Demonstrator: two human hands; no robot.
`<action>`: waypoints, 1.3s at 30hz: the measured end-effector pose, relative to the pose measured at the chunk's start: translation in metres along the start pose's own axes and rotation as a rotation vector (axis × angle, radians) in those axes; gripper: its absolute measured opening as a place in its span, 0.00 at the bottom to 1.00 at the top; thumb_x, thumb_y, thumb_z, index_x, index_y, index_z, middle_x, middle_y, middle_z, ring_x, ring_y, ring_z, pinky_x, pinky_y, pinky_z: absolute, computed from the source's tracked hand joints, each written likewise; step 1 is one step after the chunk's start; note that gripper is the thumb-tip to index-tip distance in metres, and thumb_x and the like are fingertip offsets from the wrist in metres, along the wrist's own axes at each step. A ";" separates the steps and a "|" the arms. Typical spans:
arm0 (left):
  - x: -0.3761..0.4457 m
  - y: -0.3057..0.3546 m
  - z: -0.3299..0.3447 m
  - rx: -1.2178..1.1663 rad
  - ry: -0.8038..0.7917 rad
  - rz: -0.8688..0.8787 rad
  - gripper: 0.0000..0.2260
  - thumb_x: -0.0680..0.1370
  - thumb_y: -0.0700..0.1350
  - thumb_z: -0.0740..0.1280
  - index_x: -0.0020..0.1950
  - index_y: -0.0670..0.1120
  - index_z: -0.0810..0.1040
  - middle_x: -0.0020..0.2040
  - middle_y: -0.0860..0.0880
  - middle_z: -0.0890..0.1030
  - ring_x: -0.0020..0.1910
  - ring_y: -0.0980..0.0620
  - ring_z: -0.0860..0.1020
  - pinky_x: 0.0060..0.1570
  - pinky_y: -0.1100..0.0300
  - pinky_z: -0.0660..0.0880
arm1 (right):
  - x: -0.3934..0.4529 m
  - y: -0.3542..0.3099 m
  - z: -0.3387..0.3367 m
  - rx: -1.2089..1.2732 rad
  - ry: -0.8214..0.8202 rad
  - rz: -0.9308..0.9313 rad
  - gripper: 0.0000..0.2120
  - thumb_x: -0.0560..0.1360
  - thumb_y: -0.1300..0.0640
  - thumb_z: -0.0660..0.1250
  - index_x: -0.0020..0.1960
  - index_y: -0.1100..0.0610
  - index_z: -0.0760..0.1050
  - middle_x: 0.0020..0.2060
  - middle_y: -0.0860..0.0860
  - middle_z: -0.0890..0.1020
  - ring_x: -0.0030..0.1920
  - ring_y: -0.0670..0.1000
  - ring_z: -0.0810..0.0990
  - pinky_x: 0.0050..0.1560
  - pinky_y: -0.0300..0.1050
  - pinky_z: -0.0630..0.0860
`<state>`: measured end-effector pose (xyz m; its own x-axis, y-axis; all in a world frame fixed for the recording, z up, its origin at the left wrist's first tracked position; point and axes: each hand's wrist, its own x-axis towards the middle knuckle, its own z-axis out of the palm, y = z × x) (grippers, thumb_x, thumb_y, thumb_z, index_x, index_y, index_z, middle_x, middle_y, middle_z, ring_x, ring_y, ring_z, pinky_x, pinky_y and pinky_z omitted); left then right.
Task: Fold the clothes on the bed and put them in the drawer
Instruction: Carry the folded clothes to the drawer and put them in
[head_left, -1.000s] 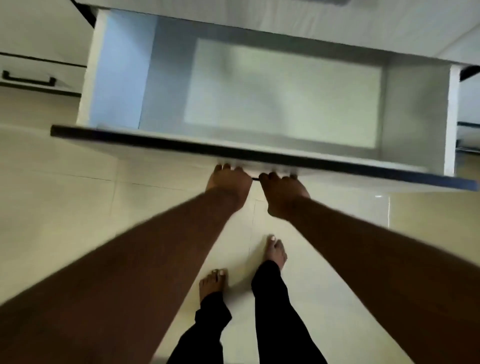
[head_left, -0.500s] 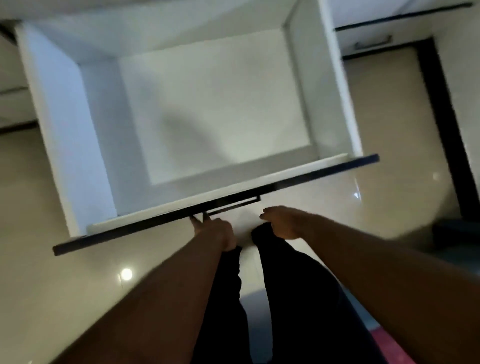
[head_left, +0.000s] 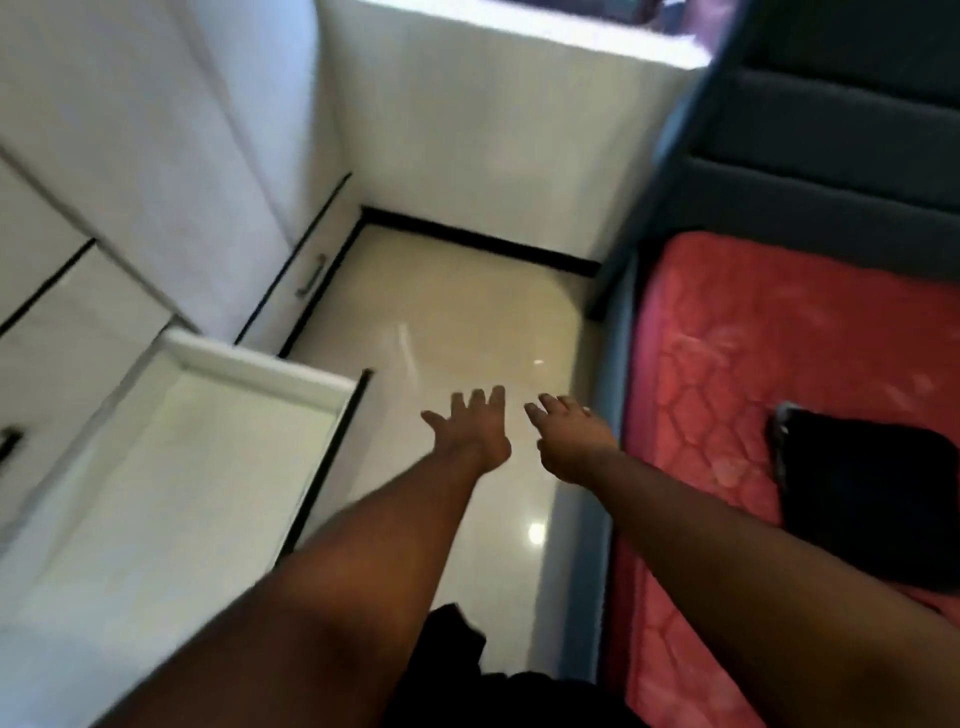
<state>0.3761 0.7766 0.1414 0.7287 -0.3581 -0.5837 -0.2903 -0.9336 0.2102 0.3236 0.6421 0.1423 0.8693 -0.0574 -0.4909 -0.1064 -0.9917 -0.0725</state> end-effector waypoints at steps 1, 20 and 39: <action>-0.003 0.029 -0.014 0.026 0.022 0.052 0.32 0.78 0.46 0.60 0.79 0.53 0.48 0.78 0.48 0.58 0.77 0.42 0.54 0.67 0.29 0.56 | -0.020 0.018 -0.011 0.041 0.028 0.067 0.29 0.78 0.60 0.58 0.77 0.53 0.54 0.77 0.54 0.56 0.76 0.57 0.54 0.73 0.58 0.57; -0.068 0.464 0.048 -0.363 -0.078 0.723 0.27 0.74 0.37 0.68 0.72 0.40 0.66 0.63 0.40 0.77 0.58 0.46 0.77 0.50 0.60 0.72 | -0.300 0.359 0.013 0.350 0.317 0.820 0.28 0.78 0.54 0.59 0.76 0.52 0.57 0.76 0.54 0.58 0.75 0.58 0.57 0.71 0.60 0.61; 0.279 0.576 0.335 -0.775 -0.320 0.054 0.61 0.46 0.60 0.84 0.73 0.44 0.62 0.64 0.44 0.77 0.59 0.43 0.78 0.60 0.48 0.77 | -0.126 0.683 0.238 0.538 0.157 0.912 0.41 0.76 0.46 0.65 0.79 0.49 0.44 0.78 0.51 0.50 0.78 0.57 0.50 0.74 0.59 0.56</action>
<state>0.2041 0.1443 -0.1633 0.4810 -0.4899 -0.7271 0.2733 -0.7042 0.6552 0.0269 -0.0001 -0.0522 0.4021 -0.8037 -0.4386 -0.9131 -0.3875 -0.1270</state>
